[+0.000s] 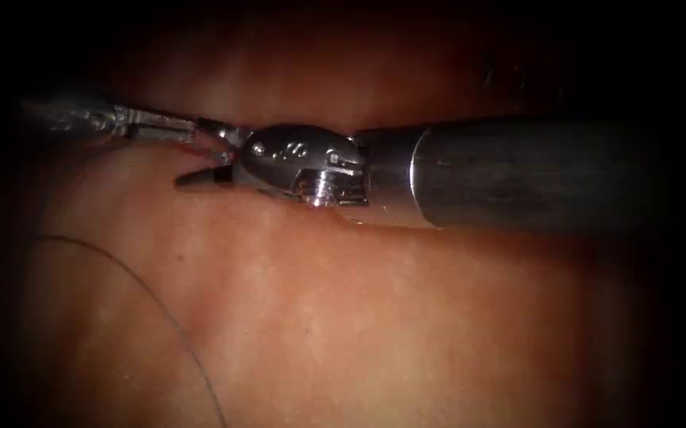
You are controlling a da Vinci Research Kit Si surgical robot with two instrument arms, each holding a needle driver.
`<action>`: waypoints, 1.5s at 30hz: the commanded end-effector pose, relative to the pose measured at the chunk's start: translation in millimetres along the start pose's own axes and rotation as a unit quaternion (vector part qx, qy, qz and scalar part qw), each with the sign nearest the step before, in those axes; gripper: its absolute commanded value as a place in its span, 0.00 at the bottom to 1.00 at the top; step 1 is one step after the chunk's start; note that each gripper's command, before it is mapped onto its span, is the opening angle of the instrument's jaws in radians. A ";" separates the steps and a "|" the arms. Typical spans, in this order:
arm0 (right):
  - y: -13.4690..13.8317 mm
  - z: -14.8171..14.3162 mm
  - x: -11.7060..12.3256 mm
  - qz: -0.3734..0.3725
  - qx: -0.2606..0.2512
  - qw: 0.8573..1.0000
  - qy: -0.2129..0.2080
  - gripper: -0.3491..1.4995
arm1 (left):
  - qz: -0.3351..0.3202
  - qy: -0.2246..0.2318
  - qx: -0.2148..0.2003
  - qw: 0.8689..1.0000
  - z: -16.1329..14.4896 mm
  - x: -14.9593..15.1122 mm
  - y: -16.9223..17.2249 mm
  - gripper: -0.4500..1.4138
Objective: Wound Closure
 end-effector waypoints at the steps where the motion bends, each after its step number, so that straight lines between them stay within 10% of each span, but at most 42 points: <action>1: 0.2 1.0 0.2 0.000 -0.001 1.000 0.003 0.99 | 0.001 0.001 0.001 1.000 0.7 -0.2 -0.5 0.00; 31: 0.3 4.1 0.5 -0.003 -0.006 1.000 0.017 0.96 | 0.003 0.006 0.002 1.000 0.4 0.6 -0.5 0.00; 34: 0.2 4.0 0.5 -0.003 0.011 1.000 0.029 0.72 | 0.003 0.006 0.002 1.000 0.4 0.6 -0.5 0.00; 37: 0.1 3.7 0.7 -0.005 0.029 0.999 0.038 0.00 | 0.003 0.005 0.003 1.000 0.5 0.6 -0.5 0.00; 45: -0.1 4.0 1.1 -0.010 0.055 0.998 0.042 0.00 | 0.003 0.006 0.002 1.000 0.5 0.7 -0.4 0.00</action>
